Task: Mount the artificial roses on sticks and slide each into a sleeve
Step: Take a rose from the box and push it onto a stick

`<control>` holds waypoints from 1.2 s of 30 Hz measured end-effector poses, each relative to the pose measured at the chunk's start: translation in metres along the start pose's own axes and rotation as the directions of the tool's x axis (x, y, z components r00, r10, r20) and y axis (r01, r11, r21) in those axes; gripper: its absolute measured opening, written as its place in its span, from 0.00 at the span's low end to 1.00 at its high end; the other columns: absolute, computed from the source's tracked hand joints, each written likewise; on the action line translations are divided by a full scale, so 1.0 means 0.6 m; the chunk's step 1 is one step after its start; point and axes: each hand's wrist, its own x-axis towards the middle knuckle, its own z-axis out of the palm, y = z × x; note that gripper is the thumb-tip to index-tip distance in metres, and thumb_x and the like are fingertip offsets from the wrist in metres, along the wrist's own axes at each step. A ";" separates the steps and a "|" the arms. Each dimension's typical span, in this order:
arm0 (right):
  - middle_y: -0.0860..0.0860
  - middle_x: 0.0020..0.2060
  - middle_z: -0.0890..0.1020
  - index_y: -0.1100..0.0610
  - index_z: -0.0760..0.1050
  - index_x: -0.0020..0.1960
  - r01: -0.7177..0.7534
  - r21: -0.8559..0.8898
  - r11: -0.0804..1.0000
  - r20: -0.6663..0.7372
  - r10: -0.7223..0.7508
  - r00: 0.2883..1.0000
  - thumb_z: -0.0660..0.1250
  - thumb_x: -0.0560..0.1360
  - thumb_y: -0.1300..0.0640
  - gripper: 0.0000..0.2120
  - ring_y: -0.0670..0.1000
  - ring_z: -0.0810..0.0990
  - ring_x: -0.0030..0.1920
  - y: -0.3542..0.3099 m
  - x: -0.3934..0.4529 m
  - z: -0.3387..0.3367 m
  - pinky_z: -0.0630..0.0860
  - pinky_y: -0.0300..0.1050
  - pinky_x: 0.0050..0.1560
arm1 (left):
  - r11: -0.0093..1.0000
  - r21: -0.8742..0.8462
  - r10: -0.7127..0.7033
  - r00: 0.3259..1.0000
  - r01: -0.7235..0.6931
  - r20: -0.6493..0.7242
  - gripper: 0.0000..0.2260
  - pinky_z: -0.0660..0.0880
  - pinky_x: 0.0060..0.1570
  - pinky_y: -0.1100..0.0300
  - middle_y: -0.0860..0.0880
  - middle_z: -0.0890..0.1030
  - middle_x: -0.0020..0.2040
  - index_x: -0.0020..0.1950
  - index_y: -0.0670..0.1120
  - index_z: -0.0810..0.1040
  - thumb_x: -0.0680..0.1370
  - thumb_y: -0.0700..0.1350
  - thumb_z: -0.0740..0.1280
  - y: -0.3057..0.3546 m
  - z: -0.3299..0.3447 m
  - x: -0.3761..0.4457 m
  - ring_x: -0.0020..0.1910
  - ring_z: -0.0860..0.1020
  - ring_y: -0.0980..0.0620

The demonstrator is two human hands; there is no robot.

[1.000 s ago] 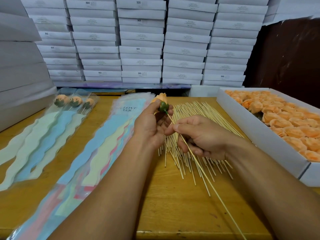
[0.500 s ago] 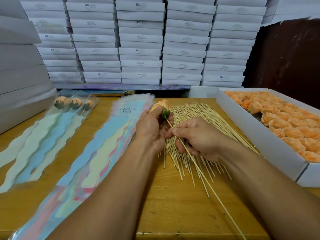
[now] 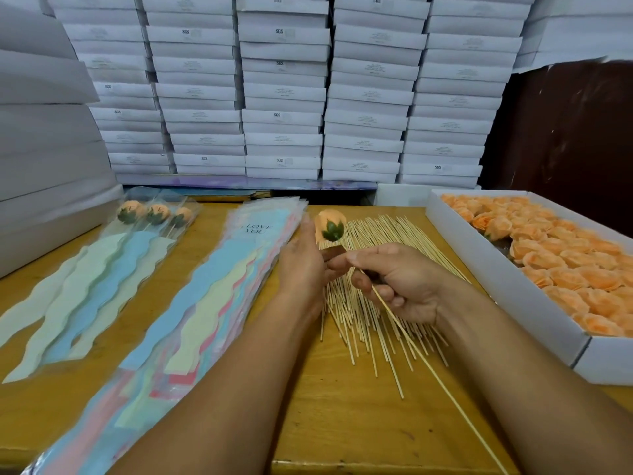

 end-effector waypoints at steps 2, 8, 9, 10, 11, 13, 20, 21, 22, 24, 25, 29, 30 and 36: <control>0.50 0.29 0.74 0.61 0.83 0.54 0.007 0.071 0.997 -0.035 -0.004 0.999 0.64 0.82 0.56 0.12 0.42 0.65 0.21 0.003 0.006 -0.009 0.60 0.32 0.16 | 0.985 0.169 0.038 0.998 -0.030 -0.042 0.17 0.84 0.43 0.52 0.40 0.85 0.46 0.63 0.43 0.74 0.84 0.54 0.59 -0.003 0.000 -0.002 0.38 0.85 0.47; 0.50 0.30 0.75 0.62 0.81 0.54 0.019 0.188 0.982 -0.113 0.003 0.994 0.65 0.82 0.54 0.12 0.42 0.66 0.22 0.012 0.021 -0.027 0.62 0.33 0.16 | 0.796 0.599 0.161 0.985 -0.089 -0.068 0.08 0.80 0.55 0.43 0.41 0.81 0.52 0.57 0.43 0.75 0.79 0.43 0.65 0.013 0.008 0.004 0.51 0.81 0.41; 0.50 0.30 0.75 0.63 0.81 0.54 0.013 0.187 0.982 -0.122 0.010 0.993 0.65 0.82 0.54 0.12 0.42 0.66 0.22 0.013 0.021 -0.028 0.62 0.33 0.16 | 0.748 0.655 0.173 0.984 -0.106 -0.038 0.04 0.80 0.54 0.44 0.40 0.82 0.50 0.51 0.43 0.76 0.79 0.42 0.65 0.016 0.008 0.005 0.51 0.82 0.41; 0.50 0.30 0.75 0.63 0.82 0.54 0.006 0.182 0.983 -0.130 0.018 0.991 0.65 0.82 0.54 0.12 0.42 0.66 0.22 0.015 0.022 -0.029 0.61 0.34 0.16 | 0.688 0.715 0.187 0.982 -0.122 -0.011 0.03 0.81 0.52 0.45 0.41 0.82 0.48 0.46 0.43 0.76 0.79 0.42 0.65 0.018 0.007 0.006 0.49 0.82 0.41; 0.50 0.30 0.75 0.63 0.82 0.54 -0.001 0.176 0.984 -0.137 0.025 0.990 0.64 0.82 0.55 0.12 0.42 0.66 0.22 0.016 0.022 -0.030 0.61 0.34 0.16 | 0.620 0.773 0.201 0.979 -0.136 0.011 0.04 0.81 0.50 0.47 0.41 0.82 0.46 0.44 0.44 0.77 0.79 0.41 0.65 0.019 0.006 0.009 0.47 0.82 0.42; 0.50 0.30 0.76 0.63 0.82 0.55 -0.017 0.166 0.986 -0.146 0.042 0.988 0.63 0.82 0.57 0.12 0.43 0.66 0.23 0.017 0.023 -0.032 0.61 0.34 0.16 | 0.502 0.853 0.229 0.973 -0.147 0.033 0.04 0.79 0.45 0.50 0.42 0.82 0.45 0.48 0.42 0.79 0.79 0.41 0.65 0.021 0.000 0.017 0.45 0.81 0.44; 0.49 0.30 0.77 0.64 0.82 0.56 -0.038 0.118 0.992 -0.160 0.057 0.985 0.62 0.81 0.58 0.13 0.43 0.67 0.24 0.016 0.024 -0.034 0.62 0.34 0.17 | -0.024 0.990 0.368 0.920 -0.138 0.137 0.10 0.71 0.53 0.49 0.39 0.78 0.54 0.54 0.41 0.79 0.77 0.35 0.60 0.063 -0.056 0.085 0.59 0.72 0.40; 0.49 0.30 0.77 0.64 0.82 0.56 -0.039 0.115 0.993 -0.162 0.057 0.985 0.61 0.82 0.58 0.13 0.43 0.67 0.24 0.016 0.024 -0.034 0.62 0.34 0.17 | -0.095 0.988 0.348 0.926 -0.124 0.150 0.09 0.71 0.54 0.49 0.39 0.78 0.55 0.55 0.41 0.78 0.77 0.36 0.61 0.073 -0.069 0.095 0.60 0.72 0.40; 0.49 0.30 0.77 0.64 0.82 0.56 -0.040 0.114 0.993 -0.162 0.058 0.985 0.61 0.82 0.58 0.14 0.43 0.67 0.24 0.016 0.025 -0.034 0.62 0.34 0.17 | -0.163 0.981 0.315 0.937 -0.100 0.148 0.09 0.72 0.58 0.49 0.39 0.77 0.58 0.56 0.42 0.76 0.78 0.36 0.62 0.083 -0.082 0.104 0.62 0.72 0.41; 0.49 0.30 0.78 0.64 0.82 0.56 -0.038 0.109 0.993 -0.163 0.056 0.985 0.61 0.82 0.58 0.14 0.43 0.68 0.24 0.016 0.025 -0.034 0.62 0.34 0.17 | -0.285 0.958 0.239 0.964 -0.042 0.114 0.12 0.65 0.70 0.42 0.38 0.71 0.69 0.62 0.41 0.73 0.79 0.38 0.61 0.097 -0.108 0.121 0.72 0.65 0.39; 0.49 0.30 0.78 0.64 0.83 0.56 -0.036 0.107 0.994 -0.164 0.053 0.985 0.61 0.82 0.58 0.14 0.43 0.68 0.24 0.016 0.025 -0.035 0.62 0.34 0.17 | -0.329 0.944 0.210 0.973 -0.021 0.095 0.16 0.57 0.74 0.37 0.38 0.63 0.76 0.69 0.40 0.70 0.81 0.39 0.59 0.101 -0.121 0.129 0.78 0.56 0.38; 0.49 0.30 0.78 0.63 0.83 0.55 -0.038 0.102 0.994 -0.164 0.055 0.985 0.63 0.81 0.58 0.13 0.43 0.68 0.24 0.017 0.026 -0.037 0.62 0.34 0.17 | -0.363 0.932 0.123 0.991 0.002 0.045 0.27 0.36 0.72 0.30 0.47 0.35 0.81 0.82 0.48 0.46 0.85 0.50 0.51 0.102 -0.155 0.144 0.79 0.32 0.41; 0.49 0.30 0.78 0.63 0.83 0.55 -0.038 0.098 0.994 -0.163 0.054 0.985 0.63 0.81 0.58 0.13 0.43 0.68 0.24 0.018 0.026 -0.036 0.62 0.34 0.17 | -0.348 0.937 0.093 0.995 -0.007 0.042 0.27 0.35 0.71 0.29 0.48 0.34 0.81 0.83 0.50 0.45 0.86 0.53 0.49 0.100 -0.159 0.145 0.78 0.32 0.42; 0.49 0.30 0.78 0.63 0.84 0.55 -0.037 0.075 0.996 -0.159 0.049 0.986 0.62 0.82 0.58 0.13 0.43 0.68 0.24 0.017 0.026 -0.037 0.62 0.34 0.18 | -0.268 0.963 -0.024 1.000 -0.020 0.014 0.23 0.36 0.71 0.28 0.48 0.36 0.82 0.81 0.51 0.55 0.86 0.54 0.45 0.085 -0.169 0.157 0.79 0.33 0.41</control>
